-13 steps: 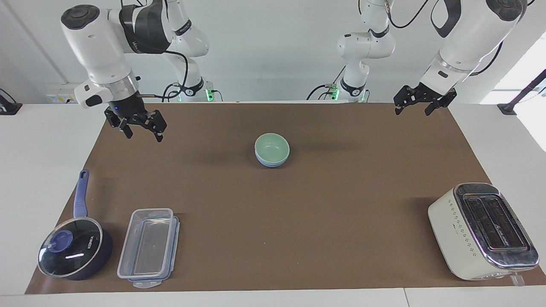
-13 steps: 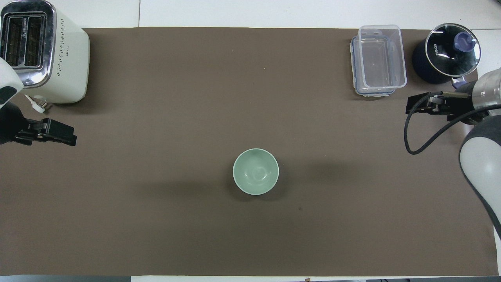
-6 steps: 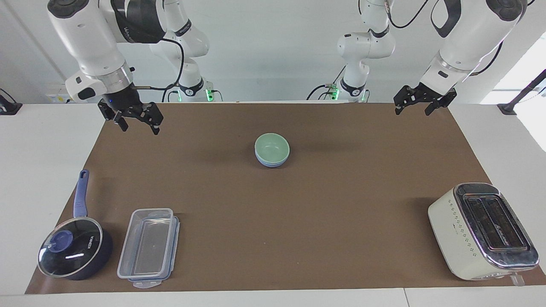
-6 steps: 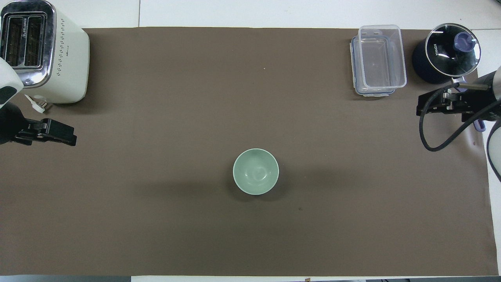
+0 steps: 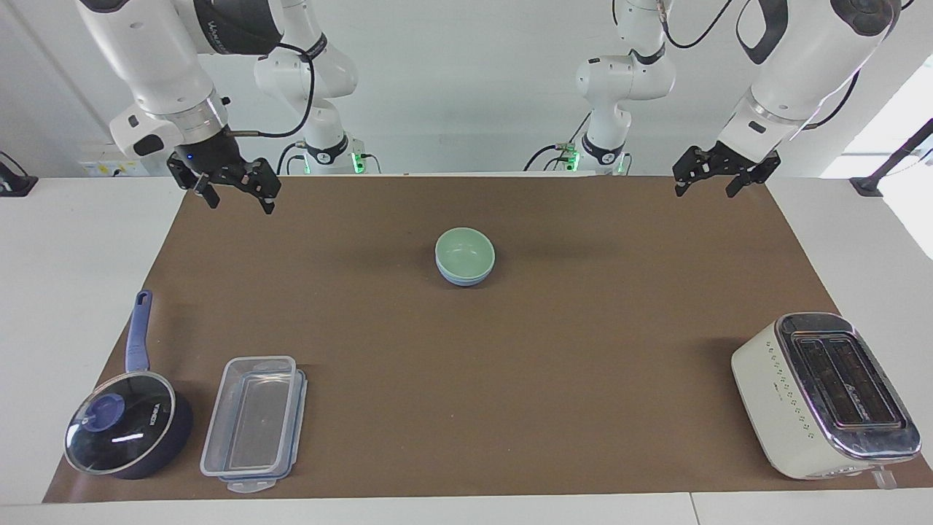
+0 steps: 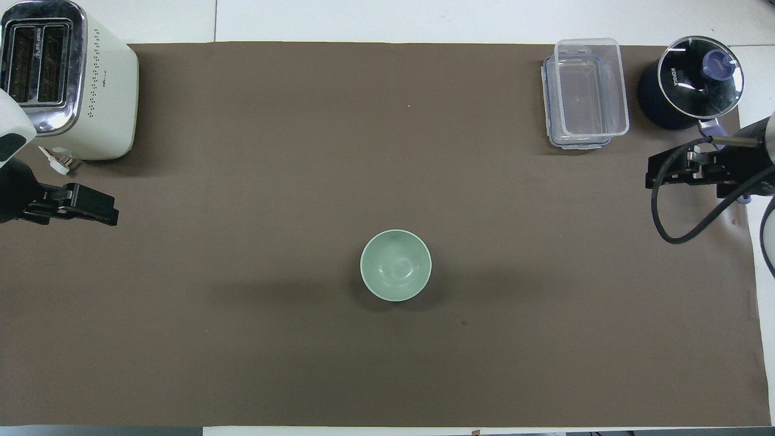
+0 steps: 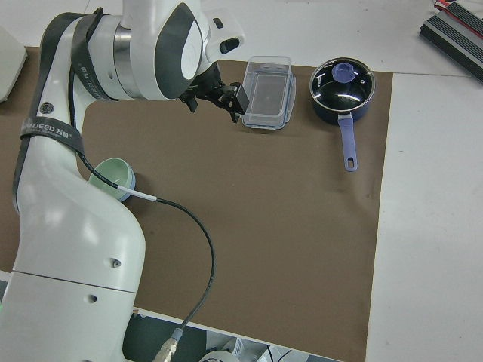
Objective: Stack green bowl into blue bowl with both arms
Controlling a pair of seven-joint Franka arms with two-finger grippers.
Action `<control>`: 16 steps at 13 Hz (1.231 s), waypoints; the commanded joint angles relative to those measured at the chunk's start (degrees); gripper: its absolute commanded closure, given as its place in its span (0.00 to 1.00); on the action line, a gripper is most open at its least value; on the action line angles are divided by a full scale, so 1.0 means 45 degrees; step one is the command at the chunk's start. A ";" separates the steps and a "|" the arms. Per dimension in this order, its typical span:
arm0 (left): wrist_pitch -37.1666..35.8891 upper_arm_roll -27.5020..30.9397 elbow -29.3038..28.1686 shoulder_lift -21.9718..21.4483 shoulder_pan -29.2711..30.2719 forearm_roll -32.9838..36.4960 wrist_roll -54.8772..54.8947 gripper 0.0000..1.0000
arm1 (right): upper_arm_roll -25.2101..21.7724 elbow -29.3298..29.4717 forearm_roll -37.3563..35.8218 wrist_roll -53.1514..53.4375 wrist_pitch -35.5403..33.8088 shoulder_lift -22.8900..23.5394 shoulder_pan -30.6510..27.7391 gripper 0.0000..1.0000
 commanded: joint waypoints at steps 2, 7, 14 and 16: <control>0.0037 -0.0067 -0.0083 -0.0160 0.0132 0.0189 0.0119 0.00 | 0.0021 0.0314 -0.0249 -0.0713 -0.0829 -0.0041 -0.0042 0.00; 0.0037 -0.0067 -0.0083 -0.0160 0.0132 0.0189 0.0119 0.00 | 0.0157 0.0490 -0.0814 -0.0754 -0.0987 0.0057 -0.0023 0.00; 0.0037 -0.0067 -0.0083 -0.0160 0.0132 0.0189 0.0119 0.00 | 0.0118 0.0412 0.0122 -0.0810 -0.0850 -0.0041 -0.0179 0.00; 0.0037 -0.0067 -0.0083 -0.0160 0.0132 0.0189 0.0119 0.00 | 0.0118 0.0393 0.0317 -0.0890 -0.0831 -0.0060 -0.0160 0.00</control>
